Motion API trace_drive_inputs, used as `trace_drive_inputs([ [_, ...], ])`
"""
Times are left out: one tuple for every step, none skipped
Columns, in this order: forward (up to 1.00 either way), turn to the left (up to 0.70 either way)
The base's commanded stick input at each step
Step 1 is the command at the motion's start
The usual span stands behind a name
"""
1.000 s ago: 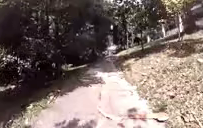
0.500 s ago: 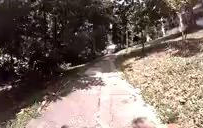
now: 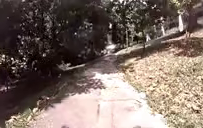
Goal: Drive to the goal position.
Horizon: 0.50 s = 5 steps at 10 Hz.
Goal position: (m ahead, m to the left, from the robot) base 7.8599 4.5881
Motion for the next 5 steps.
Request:
trace_drive_inputs([
  [0.45,0.0],
  [0.45,0.0],
  [0.45,0.0],
  [0.45,0.0],
  [0.45,0.0],
])
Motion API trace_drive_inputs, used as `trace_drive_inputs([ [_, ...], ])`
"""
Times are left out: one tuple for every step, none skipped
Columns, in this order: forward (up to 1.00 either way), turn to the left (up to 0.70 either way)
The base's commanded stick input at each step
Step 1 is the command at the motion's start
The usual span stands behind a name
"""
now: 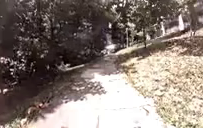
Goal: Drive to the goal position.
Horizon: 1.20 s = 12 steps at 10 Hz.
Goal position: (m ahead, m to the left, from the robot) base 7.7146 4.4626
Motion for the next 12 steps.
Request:
trace_drive_inputs([
  [0.45,0.0],
  [0.45,0.0],
  [0.45,0.0],
  [0.45,0.0],
  [0.45,0.0],
  [0.45,0.0],
  [0.45,0.0],
  [0.45,0.0],
  [0.45,0.0],
  [0.45,0.0],
  [0.45,0.0],
  [0.45,0.0],
])
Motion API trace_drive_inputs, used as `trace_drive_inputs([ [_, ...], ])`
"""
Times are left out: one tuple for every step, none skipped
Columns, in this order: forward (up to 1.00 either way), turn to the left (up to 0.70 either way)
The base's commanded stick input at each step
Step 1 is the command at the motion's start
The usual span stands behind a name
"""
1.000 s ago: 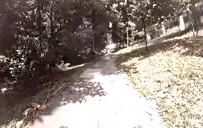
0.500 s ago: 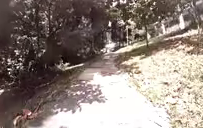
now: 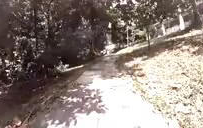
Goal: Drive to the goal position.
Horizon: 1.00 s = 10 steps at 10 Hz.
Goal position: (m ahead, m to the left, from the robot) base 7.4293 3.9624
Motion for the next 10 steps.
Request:
trace_drive_inputs([
  [0.45,0.0],
  [0.45,0.0],
  [0.45,0.0],
  [0.45,0.0],
  [0.45,0.0],
  [0.45,0.0],
  [0.45,0.0],
  [0.45,0.0],
  [0.45,0.0],
  [0.45,0.0],
])
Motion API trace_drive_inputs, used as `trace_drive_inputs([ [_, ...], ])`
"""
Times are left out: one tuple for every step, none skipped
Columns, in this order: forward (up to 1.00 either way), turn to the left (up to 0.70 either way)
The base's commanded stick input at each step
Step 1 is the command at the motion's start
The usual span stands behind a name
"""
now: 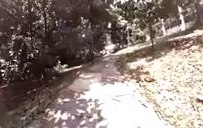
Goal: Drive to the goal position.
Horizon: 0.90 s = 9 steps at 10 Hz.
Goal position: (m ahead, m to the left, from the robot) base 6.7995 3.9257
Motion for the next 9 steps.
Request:
trace_drive_inputs([
  [0.45,0.0],
  [0.45,0.0],
  [0.45,0.0],
  [0.45,0.0],
  [0.45,0.0],
  [0.45,0.0],
  [0.45,0.0],
  [0.45,0.0],
  [0.45,0.0],
])
